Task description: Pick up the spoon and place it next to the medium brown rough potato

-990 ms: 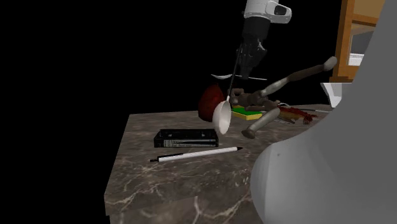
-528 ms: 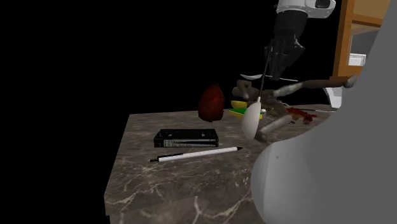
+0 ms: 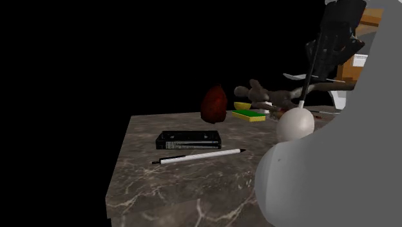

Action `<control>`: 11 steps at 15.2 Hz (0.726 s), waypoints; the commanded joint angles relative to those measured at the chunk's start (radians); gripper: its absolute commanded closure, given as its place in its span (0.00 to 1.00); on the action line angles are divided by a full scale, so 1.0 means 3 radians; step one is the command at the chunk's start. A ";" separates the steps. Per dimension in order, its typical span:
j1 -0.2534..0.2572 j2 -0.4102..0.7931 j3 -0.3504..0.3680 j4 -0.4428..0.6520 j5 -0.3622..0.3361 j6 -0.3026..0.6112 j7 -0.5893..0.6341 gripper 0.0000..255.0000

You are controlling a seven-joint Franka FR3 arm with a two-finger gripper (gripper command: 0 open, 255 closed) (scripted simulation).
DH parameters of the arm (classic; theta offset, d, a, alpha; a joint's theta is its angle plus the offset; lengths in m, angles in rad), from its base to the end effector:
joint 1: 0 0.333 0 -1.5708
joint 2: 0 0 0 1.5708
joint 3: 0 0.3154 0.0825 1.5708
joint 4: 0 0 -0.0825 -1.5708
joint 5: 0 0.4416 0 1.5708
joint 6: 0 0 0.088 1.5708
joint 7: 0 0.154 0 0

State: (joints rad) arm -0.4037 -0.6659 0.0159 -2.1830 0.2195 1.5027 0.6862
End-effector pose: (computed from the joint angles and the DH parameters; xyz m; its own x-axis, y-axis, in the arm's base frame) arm 0.3767 -0.1151 0.5863 0.4900 -0.8602 -0.1417 -0.8694 -0.4701 -0.1526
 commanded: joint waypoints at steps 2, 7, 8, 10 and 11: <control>-0.0063 -0.0011 -0.0186 0.0012 -0.0123 -0.0069 -0.0211 1.00; -0.0070 -0.0076 -0.0178 -0.0259 -0.0123 0.0134 -0.0248 1.00; -0.0072 -0.0087 -0.0177 -0.0312 -0.0122 0.0175 -0.0256 1.00; -0.0075 -0.0107 -0.0174 -0.0415 -0.0121 0.0257 -0.0271 1.00; -0.0076 -0.0116 -0.0172 -0.0466 -0.0120 0.0298 -0.0278 1.00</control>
State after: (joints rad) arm -0.4256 -0.6967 -0.0353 -2.3047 0.1845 1.5794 0.6064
